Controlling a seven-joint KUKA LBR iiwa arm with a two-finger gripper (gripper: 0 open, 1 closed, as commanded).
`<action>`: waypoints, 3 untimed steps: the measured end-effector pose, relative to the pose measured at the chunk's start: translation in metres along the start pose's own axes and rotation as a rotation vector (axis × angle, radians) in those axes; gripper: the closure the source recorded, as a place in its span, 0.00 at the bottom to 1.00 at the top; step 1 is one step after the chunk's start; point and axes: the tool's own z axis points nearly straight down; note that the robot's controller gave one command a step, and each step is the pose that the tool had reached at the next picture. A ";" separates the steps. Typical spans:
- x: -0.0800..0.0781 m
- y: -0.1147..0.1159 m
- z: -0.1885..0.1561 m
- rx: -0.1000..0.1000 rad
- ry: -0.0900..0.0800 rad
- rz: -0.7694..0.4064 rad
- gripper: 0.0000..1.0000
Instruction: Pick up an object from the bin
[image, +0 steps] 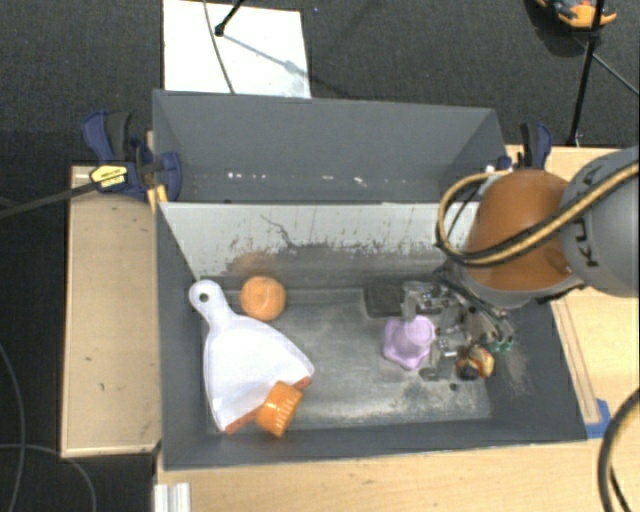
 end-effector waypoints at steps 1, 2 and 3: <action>-0.006 0.000 0.041 0.002 -0.024 -0.014 0.00; -0.004 -0.001 0.020 0.002 -0.009 -0.114 0.00; -0.032 -0.012 -0.023 -0.002 0.006 -0.166 0.00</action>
Offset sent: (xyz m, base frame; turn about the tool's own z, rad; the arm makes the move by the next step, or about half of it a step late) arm 0.0016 -0.0006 0.0087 -0.1967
